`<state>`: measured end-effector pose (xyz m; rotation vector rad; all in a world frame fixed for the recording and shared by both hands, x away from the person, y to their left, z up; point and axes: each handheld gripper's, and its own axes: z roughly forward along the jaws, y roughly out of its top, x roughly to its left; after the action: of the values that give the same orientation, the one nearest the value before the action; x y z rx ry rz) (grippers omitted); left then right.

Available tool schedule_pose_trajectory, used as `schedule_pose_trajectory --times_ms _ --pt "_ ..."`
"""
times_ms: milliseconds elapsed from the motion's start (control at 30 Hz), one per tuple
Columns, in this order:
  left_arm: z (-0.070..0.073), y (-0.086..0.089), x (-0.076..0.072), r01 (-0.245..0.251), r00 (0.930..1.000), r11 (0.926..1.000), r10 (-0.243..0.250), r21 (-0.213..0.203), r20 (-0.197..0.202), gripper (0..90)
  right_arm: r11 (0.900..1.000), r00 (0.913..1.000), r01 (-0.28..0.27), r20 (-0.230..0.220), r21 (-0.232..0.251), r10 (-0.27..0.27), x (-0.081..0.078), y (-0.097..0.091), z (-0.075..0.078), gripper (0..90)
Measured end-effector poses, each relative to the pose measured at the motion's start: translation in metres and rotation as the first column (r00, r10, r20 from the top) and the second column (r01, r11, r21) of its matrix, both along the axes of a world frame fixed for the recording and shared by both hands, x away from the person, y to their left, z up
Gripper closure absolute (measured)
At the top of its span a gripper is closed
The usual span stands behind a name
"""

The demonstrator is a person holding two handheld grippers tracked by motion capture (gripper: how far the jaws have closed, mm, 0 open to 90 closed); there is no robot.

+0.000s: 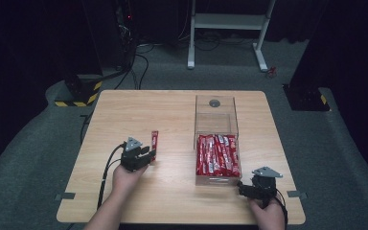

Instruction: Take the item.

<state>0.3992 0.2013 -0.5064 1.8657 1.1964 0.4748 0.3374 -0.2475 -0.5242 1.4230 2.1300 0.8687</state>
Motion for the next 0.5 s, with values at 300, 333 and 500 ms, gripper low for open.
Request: schedule_pose_trajectory --times_ms 300,333,500 --pt "0.006 0.002 -0.008 0.021 0.9998 0.9997 -0.021 0.010 -0.003 51.1 1.0000 1.0000 0.000 0.000 0.000 0.000 0.000 0.000 0.000 13.4" --pt "0.006 0.003 -0.009 0.024 0.9997 0.9996 -0.024 0.013 -0.004 49.9 1.0000 1.0000 0.000 0.000 0.000 0.000 0.000 0.000 0.000 13.4" --pt "0.008 0.007 -0.015 0.030 0.9995 0.9995 -0.030 0.000 -0.004 46.7 1.0000 1.0000 0.000 0.000 0.000 0.000 0.000 0.000 0.000 13.4"
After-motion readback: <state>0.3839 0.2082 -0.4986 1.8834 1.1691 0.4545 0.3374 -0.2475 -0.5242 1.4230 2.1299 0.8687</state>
